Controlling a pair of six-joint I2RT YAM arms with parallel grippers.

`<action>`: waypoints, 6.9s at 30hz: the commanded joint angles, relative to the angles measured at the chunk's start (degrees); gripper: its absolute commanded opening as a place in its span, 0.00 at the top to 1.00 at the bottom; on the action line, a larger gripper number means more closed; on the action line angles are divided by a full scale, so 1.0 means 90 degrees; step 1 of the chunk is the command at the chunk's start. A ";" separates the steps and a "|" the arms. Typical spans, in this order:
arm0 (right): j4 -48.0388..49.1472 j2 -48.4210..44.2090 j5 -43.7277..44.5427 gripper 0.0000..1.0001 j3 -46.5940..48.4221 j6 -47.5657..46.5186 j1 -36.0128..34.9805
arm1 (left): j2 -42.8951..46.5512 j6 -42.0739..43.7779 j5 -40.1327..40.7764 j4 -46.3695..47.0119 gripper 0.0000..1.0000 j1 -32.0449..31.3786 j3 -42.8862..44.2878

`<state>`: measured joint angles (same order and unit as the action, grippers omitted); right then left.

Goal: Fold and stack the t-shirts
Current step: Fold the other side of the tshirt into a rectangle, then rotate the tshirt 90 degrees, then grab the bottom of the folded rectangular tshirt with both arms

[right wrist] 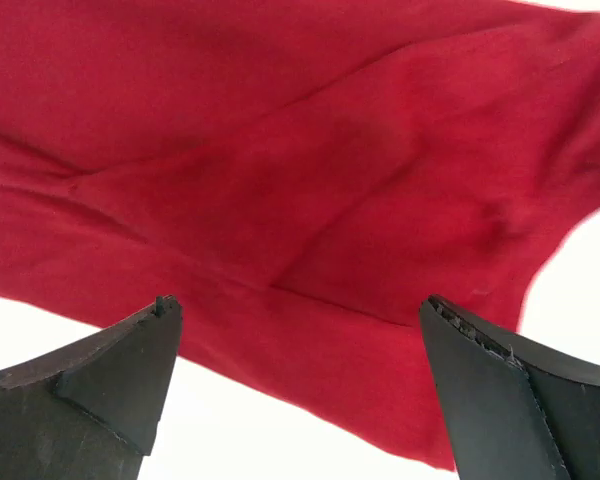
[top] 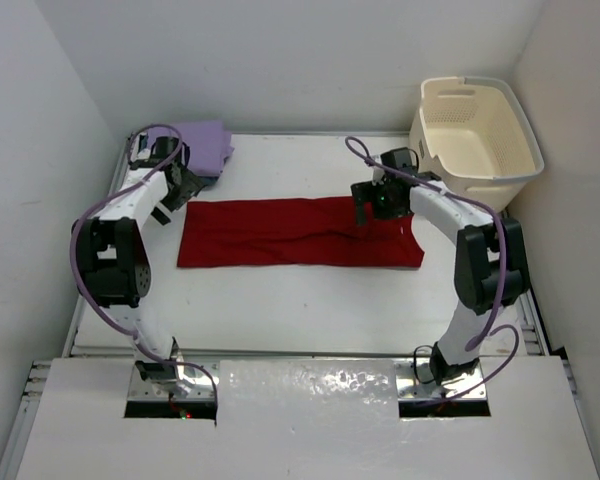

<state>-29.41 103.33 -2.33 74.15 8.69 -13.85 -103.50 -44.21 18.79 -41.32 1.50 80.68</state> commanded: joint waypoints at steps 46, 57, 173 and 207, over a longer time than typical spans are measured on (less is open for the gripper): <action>0.2576 0.2571 -0.1187 0.01 0.2736 0.2093 -0.0620 | 0.0993 0.0624 -0.0573 0.0138 0.00 0.0058 -0.0274; 0.0290 0.0221 0.1420 0.01 0.0103 0.1416 -0.0551 | -0.0529 0.1455 -0.0672 0.0294 0.00 -0.0840 0.0214; 0.2565 -0.2699 -0.0454 0.01 -0.3725 0.2157 -0.1508 | 0.1764 0.1279 -0.4001 0.2412 0.04 -0.3135 -0.4502; 0.3412 -0.2644 -0.1450 0.42 -0.5495 0.4494 -0.1840 | 0.1393 0.0957 -0.4001 0.3058 1.00 -0.3291 -0.5010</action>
<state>-0.01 77.30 -14.39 24.25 47.44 -29.89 -90.83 -36.49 -21.80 -10.66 -27.29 37.28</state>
